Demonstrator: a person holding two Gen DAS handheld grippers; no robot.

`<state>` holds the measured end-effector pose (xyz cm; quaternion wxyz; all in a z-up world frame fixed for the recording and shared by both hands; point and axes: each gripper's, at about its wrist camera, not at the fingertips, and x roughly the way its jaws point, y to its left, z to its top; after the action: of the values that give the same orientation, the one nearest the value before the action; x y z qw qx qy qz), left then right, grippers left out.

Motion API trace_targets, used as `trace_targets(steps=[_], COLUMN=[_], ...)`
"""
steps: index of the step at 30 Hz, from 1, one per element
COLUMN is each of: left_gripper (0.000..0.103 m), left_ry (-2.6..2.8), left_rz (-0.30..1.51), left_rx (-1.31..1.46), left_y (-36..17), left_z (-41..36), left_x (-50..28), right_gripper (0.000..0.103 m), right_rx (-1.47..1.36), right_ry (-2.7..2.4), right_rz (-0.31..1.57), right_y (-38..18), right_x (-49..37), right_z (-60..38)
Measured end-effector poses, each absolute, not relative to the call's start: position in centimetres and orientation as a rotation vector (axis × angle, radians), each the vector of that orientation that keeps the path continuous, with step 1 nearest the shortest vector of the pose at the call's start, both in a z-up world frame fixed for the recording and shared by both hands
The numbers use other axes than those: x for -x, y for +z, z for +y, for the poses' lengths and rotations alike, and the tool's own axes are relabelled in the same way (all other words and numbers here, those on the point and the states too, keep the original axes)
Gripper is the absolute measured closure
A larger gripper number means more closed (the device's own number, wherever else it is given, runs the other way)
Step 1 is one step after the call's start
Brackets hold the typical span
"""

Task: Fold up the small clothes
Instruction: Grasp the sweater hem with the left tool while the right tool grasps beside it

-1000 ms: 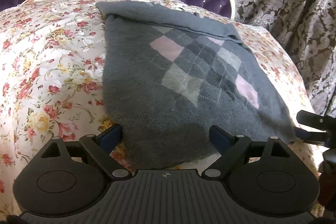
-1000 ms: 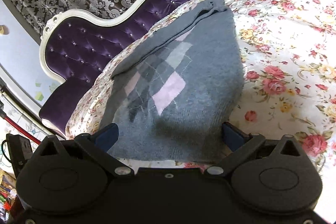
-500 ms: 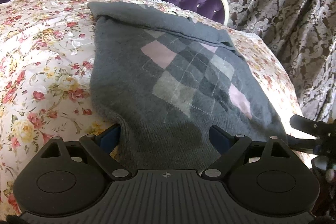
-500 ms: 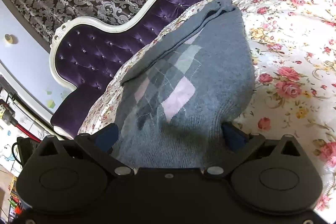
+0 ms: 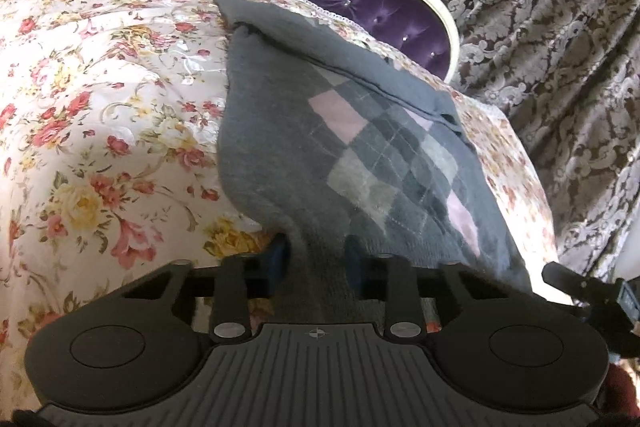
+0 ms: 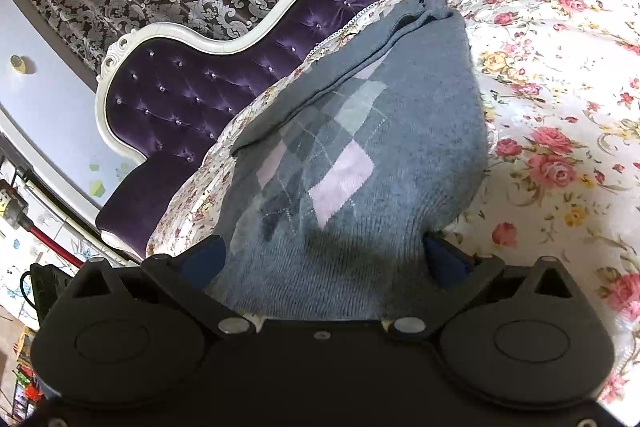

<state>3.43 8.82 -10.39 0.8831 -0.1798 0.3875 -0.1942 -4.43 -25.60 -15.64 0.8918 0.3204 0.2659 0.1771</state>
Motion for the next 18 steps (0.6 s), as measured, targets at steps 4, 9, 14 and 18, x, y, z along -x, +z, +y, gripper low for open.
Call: trace_targets(steps=[4,9,14,18], left_gripper=[0.092,0.095,0.097,0.097], left_ry=[-0.411,-0.406,-0.389,-0.398], left_rz=[0.802,0.797,0.773,0.722], left_rx=[0.416,0.437,0.43,0.431], left_y=[-10.8,-10.9,-10.1,-8.0], left_z=[9.3,9.7,9.7,10.0], left_x=[-3.2,-2.6,-2.2,-2.1], right_gripper=[0.0,0.055,0.086,0.086], right_rx=[-0.633,-0.52,-0.532,-0.525], right_ry=[0.364,0.278,0.245,0.259], right_rz=[0.562,0.6,0.618,0.581], right_y=[-15.4,-14.8,-15.3,-14.3], right_x=[4.3,4.7,5.2,5.8], right_z=[-25.3,-24.7,-25.6,-25.7])
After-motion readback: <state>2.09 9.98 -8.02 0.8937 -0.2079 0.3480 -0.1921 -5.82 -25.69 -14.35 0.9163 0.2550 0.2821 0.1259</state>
